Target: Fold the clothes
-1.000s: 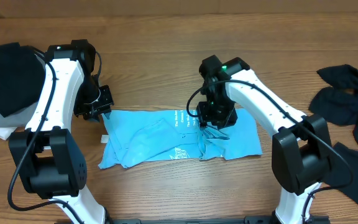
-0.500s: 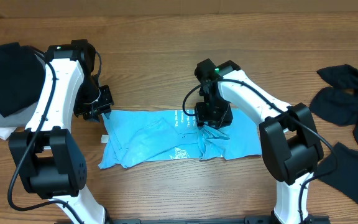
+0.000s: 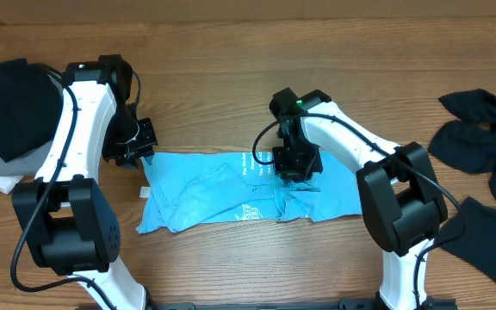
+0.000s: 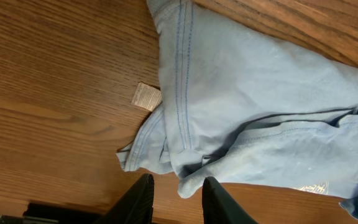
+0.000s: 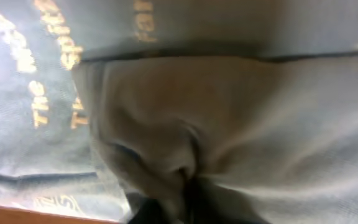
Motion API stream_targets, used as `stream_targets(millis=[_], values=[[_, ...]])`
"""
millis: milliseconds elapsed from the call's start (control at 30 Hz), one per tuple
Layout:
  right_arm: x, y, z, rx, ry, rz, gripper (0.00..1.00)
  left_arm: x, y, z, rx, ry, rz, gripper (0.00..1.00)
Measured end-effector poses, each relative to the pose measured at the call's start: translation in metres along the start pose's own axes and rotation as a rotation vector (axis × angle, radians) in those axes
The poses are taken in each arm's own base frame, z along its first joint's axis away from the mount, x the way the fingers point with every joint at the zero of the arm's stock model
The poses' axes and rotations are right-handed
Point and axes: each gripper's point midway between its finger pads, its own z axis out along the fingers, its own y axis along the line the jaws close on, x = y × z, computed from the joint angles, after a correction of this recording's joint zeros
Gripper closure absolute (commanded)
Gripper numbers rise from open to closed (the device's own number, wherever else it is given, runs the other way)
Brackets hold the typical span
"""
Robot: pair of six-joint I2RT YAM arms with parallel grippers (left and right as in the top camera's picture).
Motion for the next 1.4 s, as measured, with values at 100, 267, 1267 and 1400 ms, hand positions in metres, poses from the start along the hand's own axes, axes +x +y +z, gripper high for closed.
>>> stream_targets(millis=[100, 267, 1267, 1400], values=[[-0.004, 0.001, 0.000, -0.006, -0.014, 0.019, 0.96, 0.000, 0.000, 0.000, 0.000, 0.000, 0.000, 0.70], [-0.004, 0.001, 0.000, -0.007, -0.015, 0.042, 0.96, 0.000, 0.000, 0.000, 0.000, 0.000, 0.000, 0.70], [0.005, 0.046, -0.025, -0.132, 0.019, 0.009, 0.58, 0.000, 0.000, 0.000, 0.000, 0.000, 0.000, 0.69], [0.015, 0.063, -0.026, -0.197, 0.057, -0.010, 0.56, 0.000, 0.000, 0.000, 0.000, 0.000, 0.000, 0.69]])
